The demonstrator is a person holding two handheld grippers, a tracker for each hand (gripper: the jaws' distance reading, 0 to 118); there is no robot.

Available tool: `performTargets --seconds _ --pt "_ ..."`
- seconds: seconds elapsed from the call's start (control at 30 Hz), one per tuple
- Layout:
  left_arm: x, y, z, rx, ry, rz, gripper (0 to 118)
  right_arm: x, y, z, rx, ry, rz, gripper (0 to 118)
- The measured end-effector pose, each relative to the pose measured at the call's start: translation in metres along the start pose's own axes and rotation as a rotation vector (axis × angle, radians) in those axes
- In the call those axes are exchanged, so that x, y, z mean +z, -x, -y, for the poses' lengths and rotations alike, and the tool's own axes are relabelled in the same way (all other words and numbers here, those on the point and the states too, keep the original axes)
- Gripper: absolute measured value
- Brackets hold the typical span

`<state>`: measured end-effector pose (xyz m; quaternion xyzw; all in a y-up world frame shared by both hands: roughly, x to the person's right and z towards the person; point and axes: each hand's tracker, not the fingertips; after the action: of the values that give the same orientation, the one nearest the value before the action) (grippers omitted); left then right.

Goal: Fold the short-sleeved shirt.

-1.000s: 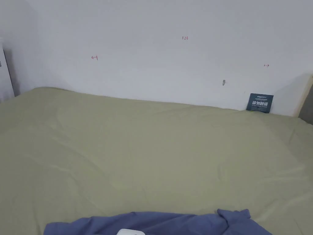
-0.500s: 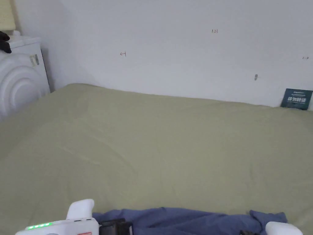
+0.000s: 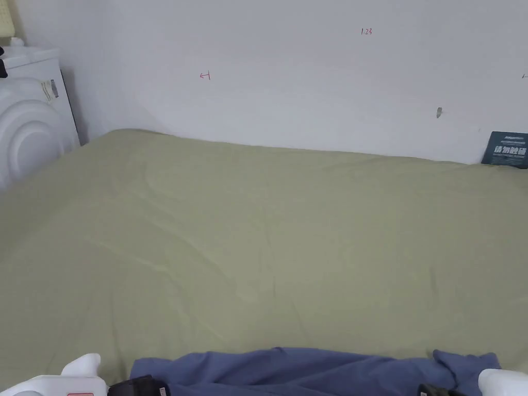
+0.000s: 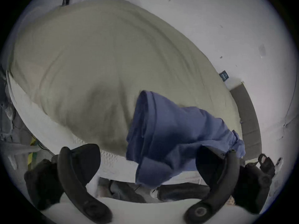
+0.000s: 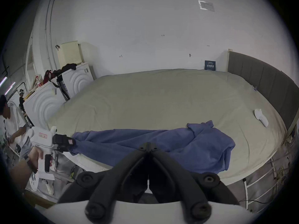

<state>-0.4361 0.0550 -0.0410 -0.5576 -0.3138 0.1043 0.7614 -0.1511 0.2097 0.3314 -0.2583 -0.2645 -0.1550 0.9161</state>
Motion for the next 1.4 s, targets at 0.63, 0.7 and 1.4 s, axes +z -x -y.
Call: performTargets --seconds 0.63,0.7,1.4 --pt "0.06 -0.121 -0.008 -0.206 -0.135 -0.029 5 0.019 -0.014 0.008 -0.031 0.024 0.028 2" --pt "0.061 -0.136 -0.014 -0.239 -0.139 -0.008 4 0.024 -0.018 0.004 -0.044 0.006 0.031 2" --pt "-0.066 -0.317 0.083 -0.584 0.136 0.228 5 0.049 -0.049 0.004 -0.113 -0.029 0.081 2"
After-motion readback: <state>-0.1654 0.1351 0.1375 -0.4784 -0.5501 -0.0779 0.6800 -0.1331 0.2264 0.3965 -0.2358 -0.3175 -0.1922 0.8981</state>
